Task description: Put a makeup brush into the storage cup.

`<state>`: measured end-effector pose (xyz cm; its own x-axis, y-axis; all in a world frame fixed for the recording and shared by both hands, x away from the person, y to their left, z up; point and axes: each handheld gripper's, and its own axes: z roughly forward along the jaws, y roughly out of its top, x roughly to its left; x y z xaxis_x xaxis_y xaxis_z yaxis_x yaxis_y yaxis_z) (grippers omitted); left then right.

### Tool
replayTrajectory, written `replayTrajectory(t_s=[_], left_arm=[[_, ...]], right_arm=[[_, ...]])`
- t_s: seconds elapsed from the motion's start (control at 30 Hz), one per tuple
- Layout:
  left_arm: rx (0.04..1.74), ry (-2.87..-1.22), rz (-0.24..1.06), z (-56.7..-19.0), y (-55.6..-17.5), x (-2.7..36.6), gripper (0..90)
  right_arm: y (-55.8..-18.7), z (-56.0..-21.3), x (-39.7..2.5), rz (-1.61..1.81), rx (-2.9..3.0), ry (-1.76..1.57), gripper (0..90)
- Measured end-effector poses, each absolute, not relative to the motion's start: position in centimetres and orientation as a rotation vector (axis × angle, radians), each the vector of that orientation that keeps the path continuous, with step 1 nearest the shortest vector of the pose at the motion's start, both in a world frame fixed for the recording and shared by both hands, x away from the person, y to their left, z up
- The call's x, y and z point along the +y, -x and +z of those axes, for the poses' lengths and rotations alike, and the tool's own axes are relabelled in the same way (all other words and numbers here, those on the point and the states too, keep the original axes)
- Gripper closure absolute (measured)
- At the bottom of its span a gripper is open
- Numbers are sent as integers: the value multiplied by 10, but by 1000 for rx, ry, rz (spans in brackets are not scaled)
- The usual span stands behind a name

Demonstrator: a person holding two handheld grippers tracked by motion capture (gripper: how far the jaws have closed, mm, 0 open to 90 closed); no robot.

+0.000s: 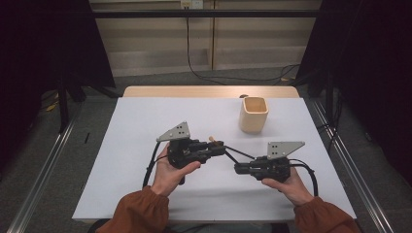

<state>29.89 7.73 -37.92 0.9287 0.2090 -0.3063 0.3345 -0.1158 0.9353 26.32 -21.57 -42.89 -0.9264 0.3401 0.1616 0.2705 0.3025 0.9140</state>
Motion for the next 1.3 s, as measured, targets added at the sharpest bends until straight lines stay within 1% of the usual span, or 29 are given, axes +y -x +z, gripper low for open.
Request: replayTrajectory(t_s=[0.13, 0.17, 0.3, 0.4, 0.53, 0.6, 0.7, 0.8, 0.87, 0.93, 1.07, 1.13, 1.3], left_arm=[[392, -1678, -154, -376, -296, 74, 829], [384, -1682, -142, -375, -295, 74, 839], [369, -1690, -131, -373, -293, 72, 841], [369, -1693, -127, -373, -293, 72, 841], [372, -1706, -117, -373, -294, 72, 841], [375, -1705, -118, -373, -294, 73, 841], [381, -1702, -109, -373, -294, 75, 841], [386, -1700, -104, -372, -295, 78, 841], [390, -1693, -108, -371, -296, 79, 841], [390, -1694, -104, -370, -296, 81, 841], [402, -1700, -92, -369, -297, 86, 840], [408, -1703, -87, -368, -298, 90, 840], [435, -1718, -62, -363, -302, 103, 840]], right_arm=[[-263, -430, -214, 1714, 2489, -579, 838], [-263, -430, -213, 1710, 2490, -578, 836], [-262, -430, -212, 1707, 2496, -569, 831], [-263, -429, -214, 1731, 2480, -578, 806], [-262, -427, -214, 1749, 2473, -586, 709], [-263, -428, -214, 1749, 2485, -597, 605], [-263, -428, -214, 1759, 2482, -607, 483], [-262, -426, -215, 1766, 2447, -634, 289], [-263, -424, -217, 1784, 2428, -658, 211], [-263, -423, -219, 1801, 2415, -658, 111], [-262, -423, -220, 1806, 2421, -623, 48], [-262, -423, -220, 1806, 2418, -629, 62], [-263, -426, -222, 1768, 2386, -690, 53]])
